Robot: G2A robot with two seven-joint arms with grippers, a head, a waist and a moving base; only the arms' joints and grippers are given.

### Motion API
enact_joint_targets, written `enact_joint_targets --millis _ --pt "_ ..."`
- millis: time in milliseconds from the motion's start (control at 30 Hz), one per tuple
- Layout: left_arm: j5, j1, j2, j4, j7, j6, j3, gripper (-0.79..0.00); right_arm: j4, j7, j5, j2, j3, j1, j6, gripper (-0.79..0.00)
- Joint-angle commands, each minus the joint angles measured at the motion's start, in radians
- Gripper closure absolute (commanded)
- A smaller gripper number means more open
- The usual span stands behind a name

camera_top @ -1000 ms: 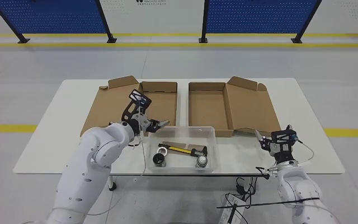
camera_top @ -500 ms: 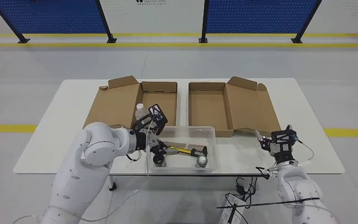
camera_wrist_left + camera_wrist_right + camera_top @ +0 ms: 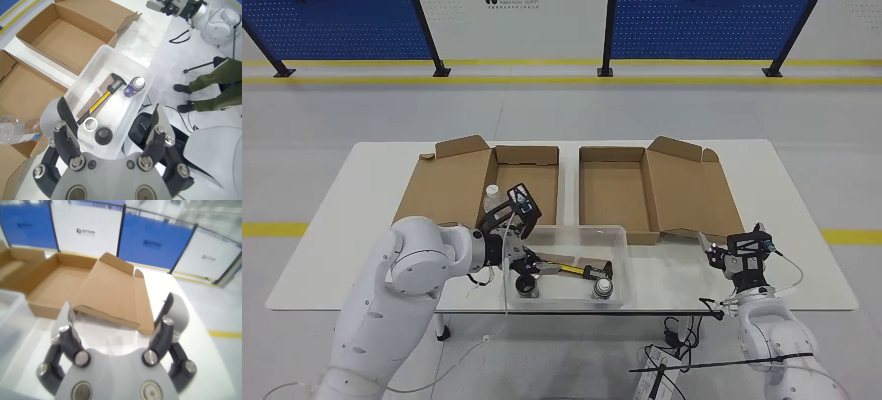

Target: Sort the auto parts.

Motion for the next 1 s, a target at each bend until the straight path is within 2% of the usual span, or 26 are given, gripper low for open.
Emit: enact_joint_targets --millis 0,100,200,500,733,967 --pt "0.026 0.003 0.003 -0.005 -0.005 -0.02 0.011 -0.785 0.0 0.0 0.0 0.0 0.0 0.0 0.0 -0.785" --pt "0.016 -0.02 0.01 0.021 -0.065 -0.06 0.029 -0.785 0.0 0.0 0.0 0.0 0.0 0.0 0.0 -0.785" --pt "0.013 -0.057 0.016 0.041 -0.066 -0.058 0.064 -0.785 0.0 0.0 0.0 0.0 0.0 0.0 0.0 -0.785" --pt "0.074 -0.163 0.05 0.14 -0.059 -0.065 0.234 -0.785 0.0 0.0 0.0 0.0 0.0 0.0 0.0 -0.785" --pt "0.09 -0.197 0.072 0.215 -0.053 -0.071 0.284 -0.785 0.0 0.0 0.0 0.0 0.0 0.0 0.0 -0.785" --pt "0.121 -0.211 0.093 0.248 -0.049 -0.075 0.317 -0.785 0.0 0.0 0.0 0.0 0.0 0.0 0.0 -0.785"
